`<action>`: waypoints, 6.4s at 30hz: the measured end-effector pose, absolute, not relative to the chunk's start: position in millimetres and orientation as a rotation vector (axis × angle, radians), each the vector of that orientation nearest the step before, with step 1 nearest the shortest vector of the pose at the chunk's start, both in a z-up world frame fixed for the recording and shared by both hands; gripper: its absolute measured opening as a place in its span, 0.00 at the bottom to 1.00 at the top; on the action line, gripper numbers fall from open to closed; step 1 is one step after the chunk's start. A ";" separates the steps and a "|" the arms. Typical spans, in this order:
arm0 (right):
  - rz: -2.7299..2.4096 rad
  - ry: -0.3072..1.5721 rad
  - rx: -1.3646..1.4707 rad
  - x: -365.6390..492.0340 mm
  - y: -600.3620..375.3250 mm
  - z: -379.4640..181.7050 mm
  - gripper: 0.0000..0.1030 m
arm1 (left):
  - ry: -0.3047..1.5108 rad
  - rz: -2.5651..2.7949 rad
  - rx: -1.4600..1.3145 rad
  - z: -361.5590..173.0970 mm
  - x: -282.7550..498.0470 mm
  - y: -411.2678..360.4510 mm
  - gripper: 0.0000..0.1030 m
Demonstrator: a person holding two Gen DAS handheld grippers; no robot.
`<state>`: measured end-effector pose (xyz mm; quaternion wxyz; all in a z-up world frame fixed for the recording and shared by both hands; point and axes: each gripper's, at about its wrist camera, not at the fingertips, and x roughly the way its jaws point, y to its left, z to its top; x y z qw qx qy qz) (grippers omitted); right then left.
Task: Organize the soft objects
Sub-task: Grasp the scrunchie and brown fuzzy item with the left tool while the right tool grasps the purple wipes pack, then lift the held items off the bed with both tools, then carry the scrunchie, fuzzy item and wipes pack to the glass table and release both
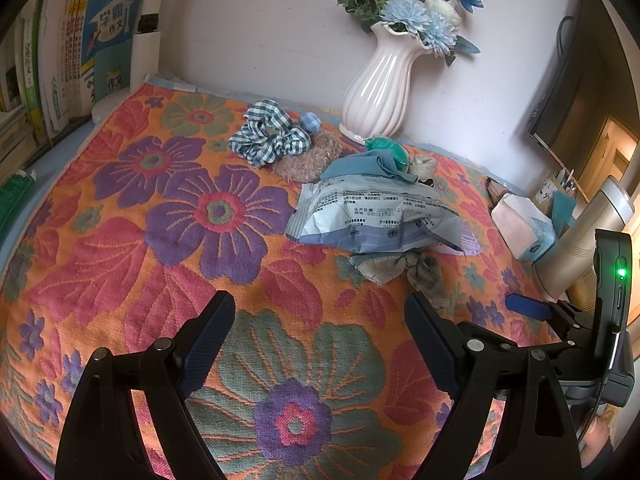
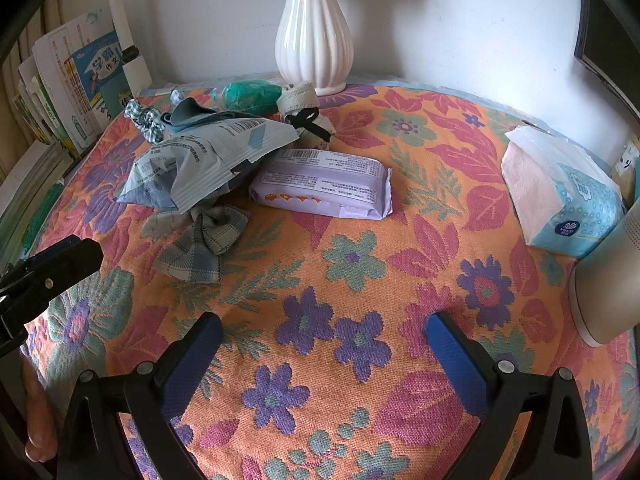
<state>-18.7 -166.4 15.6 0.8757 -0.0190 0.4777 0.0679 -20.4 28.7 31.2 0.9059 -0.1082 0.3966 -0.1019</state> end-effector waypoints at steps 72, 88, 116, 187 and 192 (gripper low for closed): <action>0.452 0.935 -0.129 -38.0 -176.2 26.8 0.40 | 0.812 -0.183 0.081 40.2 137.2 7.0 0.37; 0.394 0.952 -0.063 -36.3 -190.6 29.1 0.48 | 0.784 -0.294 -0.100 34.5 -44.3 31.0 0.37; 0.268 0.986 -0.154 -28.3 -182.8 21.5 0.88 | 0.870 -0.185 0.103 11.4 -42.8 1.9 0.49; 0.310 0.978 0.247 -163.1 -302.9 34.4 0.41 | 0.799 -0.752 -0.131 60.9 -95.4 -111.5 0.40; 0.198 0.968 0.034 -159.6 -269.3 34.4 0.39 | 0.793 -0.751 -0.104 69.5 -96.2 -118.2 0.40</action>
